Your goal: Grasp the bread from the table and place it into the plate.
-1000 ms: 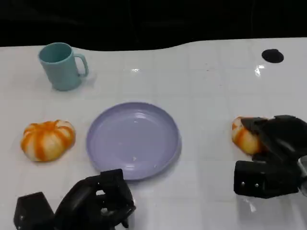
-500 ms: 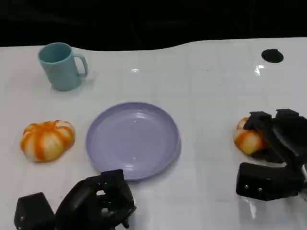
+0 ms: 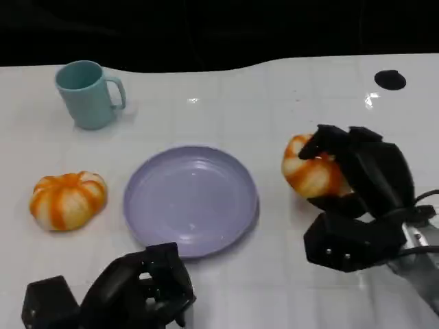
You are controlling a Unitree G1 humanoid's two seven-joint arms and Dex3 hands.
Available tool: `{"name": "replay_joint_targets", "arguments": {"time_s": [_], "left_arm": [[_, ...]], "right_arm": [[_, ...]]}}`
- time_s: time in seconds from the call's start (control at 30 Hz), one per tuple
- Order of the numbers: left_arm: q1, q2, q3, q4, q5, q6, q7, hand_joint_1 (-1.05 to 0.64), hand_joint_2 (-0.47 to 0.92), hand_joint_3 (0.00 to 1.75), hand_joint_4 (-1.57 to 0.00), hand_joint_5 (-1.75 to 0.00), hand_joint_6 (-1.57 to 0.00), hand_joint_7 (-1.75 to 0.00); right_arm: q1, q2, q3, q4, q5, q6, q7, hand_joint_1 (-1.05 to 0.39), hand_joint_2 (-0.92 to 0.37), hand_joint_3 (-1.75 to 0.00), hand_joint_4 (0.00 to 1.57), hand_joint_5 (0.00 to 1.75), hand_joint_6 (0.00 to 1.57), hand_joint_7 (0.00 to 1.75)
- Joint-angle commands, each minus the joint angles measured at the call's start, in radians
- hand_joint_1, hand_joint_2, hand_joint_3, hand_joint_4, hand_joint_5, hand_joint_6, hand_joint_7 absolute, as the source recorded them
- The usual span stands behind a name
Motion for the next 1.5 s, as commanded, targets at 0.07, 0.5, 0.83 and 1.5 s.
{"name": "replay_joint_targets", "arguments": {"time_s": [0.07,0.5,0.83,1.5], "left_arm": [[0.006,0.015,0.011,0.001,-0.017,0.008,-0.008,-0.51,0.62,0.7,-0.79,-1.75,-0.77,-1.39],[0.014,0.018,0.003,-0.008,-0.006,0.0,-0.007,-0.51,0.63,0.69,-0.78,-1.75,-0.77,-1.38],[0.023,0.009,-0.002,-0.015,-0.013,0.001,-0.01,-0.51,0.62,0.7,-0.8,-1.75,-0.77,-1.38],[0.024,0.01,-0.005,-0.023,-0.004,0.005,0.0,-0.51,0.61,0.73,-0.8,-1.75,-0.77,-1.38]], "right_arm": [[0.004,0.036,-0.004,-0.051,0.04,-0.053,0.048,-0.02,-0.29,-1.41,0.96,1.75,0.8,1.64],[-0.105,0.206,0.066,0.094,-0.008,-0.136,-0.005,-0.04,-0.2,-1.46,1.02,1.75,0.81,1.68],[-0.174,0.278,0.088,0.211,-0.021,-0.119,-0.018,-0.05,-0.24,-1.49,0.96,1.75,0.74,1.75],[-0.118,0.211,0.102,0.087,0.012,-0.066,0.267,-0.59,-0.92,-0.17,0.0,0.33,0.27,0.0]]}}
